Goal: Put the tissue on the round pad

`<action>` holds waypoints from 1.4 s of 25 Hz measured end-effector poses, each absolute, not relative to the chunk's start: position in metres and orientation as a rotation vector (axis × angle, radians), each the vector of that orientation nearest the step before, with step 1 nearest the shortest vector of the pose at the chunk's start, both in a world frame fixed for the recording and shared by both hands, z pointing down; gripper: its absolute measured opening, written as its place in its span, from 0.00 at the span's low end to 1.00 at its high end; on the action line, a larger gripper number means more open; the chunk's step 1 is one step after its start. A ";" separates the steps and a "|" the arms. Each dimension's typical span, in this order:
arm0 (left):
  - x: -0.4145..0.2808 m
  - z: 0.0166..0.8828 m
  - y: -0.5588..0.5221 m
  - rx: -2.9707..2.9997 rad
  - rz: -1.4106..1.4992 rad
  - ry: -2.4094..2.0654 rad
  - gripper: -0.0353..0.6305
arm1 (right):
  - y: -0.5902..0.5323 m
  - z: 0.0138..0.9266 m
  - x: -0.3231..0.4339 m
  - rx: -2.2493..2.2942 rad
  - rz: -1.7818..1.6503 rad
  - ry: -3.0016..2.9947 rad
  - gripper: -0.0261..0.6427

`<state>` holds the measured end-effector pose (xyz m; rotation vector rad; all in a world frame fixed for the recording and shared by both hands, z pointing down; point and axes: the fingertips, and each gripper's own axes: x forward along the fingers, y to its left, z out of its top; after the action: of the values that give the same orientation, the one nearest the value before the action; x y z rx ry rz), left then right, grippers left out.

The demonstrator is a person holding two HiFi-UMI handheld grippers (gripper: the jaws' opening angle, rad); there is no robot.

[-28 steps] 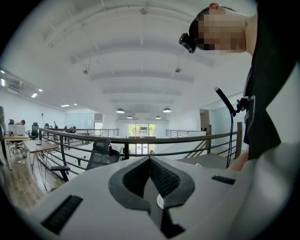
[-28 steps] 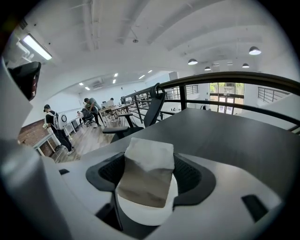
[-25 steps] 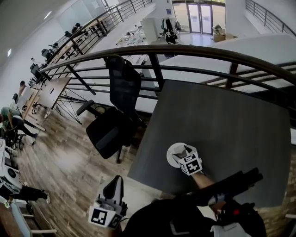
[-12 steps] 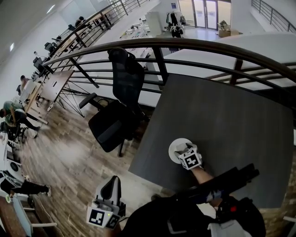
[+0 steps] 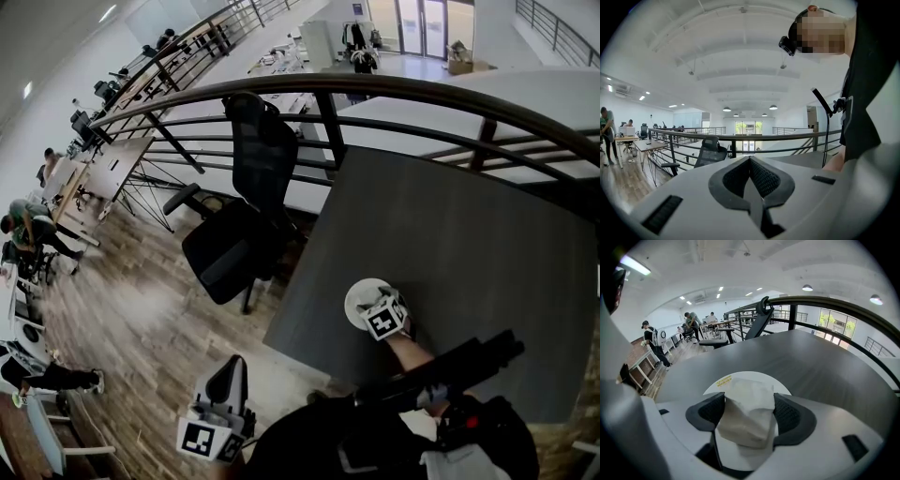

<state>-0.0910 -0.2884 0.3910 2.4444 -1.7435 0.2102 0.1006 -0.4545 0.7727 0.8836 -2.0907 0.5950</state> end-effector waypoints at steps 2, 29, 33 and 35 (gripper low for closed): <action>-0.095 0.395 -0.287 2.436 0.229 -1.757 0.06 | -0.460 0.773 0.101 0.901 0.566 -2.096 0.53; -0.103 0.402 -0.278 2.477 0.215 -1.702 0.06 | -0.462 0.771 0.088 0.900 0.616 -2.119 0.58; -0.106 0.406 -0.281 2.493 0.221 -1.680 0.06 | -0.472 0.754 0.088 0.969 0.580 -2.154 0.58; -0.105 0.404 -0.283 2.512 0.188 -1.660 0.06 | -0.476 0.742 0.089 1.016 0.558 -2.175 0.58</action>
<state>-0.1053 -0.2832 0.4043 2.5122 -1.6601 0.1877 0.0890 -0.4758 0.7421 1.0162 -2.1746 0.5583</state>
